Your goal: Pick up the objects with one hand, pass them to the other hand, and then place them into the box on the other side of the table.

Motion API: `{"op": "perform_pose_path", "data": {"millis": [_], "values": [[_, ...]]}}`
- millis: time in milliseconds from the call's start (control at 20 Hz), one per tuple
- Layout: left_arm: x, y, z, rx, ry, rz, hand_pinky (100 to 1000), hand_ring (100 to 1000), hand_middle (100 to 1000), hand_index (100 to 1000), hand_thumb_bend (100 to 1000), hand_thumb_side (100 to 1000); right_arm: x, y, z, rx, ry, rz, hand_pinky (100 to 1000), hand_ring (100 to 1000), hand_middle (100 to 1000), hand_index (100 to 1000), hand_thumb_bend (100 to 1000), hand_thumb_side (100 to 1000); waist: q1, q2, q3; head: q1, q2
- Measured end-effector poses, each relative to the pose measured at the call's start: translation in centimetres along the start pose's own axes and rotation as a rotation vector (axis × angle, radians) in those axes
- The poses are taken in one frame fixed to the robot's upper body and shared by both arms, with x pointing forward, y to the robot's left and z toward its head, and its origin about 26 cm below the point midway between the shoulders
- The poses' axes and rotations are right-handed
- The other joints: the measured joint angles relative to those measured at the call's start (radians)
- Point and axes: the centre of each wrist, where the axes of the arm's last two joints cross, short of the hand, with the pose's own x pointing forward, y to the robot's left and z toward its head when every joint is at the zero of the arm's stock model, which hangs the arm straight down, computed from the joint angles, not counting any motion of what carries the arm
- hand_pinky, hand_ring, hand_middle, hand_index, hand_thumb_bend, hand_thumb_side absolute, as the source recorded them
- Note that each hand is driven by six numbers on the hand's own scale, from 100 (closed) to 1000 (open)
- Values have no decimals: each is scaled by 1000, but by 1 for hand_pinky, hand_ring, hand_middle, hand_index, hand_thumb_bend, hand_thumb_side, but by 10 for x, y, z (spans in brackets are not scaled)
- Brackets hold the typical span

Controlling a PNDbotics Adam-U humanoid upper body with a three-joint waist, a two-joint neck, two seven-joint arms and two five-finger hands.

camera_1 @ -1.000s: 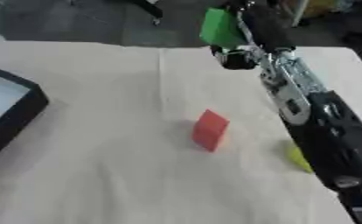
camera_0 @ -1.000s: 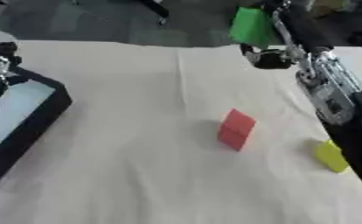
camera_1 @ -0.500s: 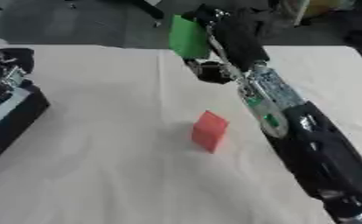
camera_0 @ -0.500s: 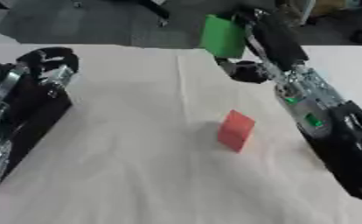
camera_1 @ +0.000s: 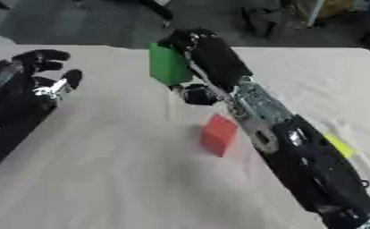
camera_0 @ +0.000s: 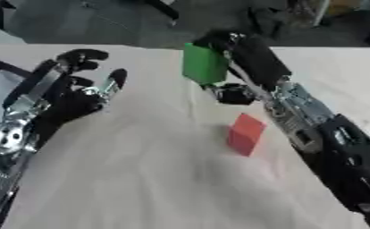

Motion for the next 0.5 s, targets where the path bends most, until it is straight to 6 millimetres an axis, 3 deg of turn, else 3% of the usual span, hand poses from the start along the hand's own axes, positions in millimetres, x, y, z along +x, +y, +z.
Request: {"op": "perform_pose_path", "data": {"millis": [200, 300, 500], "values": [[1, -5, -3, -10, 25, -27, 921, 968, 892, 873, 488, 501, 7, 5, -3, -3, -28, -9, 748, 641, 527, 665, 135, 100, 0, 0, 1, 6, 0], [1, -7, -4, -25, 41, -36, 947, 984, 904, 887, 500, 553, 10, 6, -5, -5, -41, -11, 741, 640, 527, 664, 134, 100, 0, 0, 1, 10, 1], [2, -13, -8, -84, 70, -35, 958, 990, 908, 893, 499, 575, 18, 9, -8, -8, -82, -13, 732, 637, 527, 663, 136, 100, 0, 0, 2, 12, 6]]}}
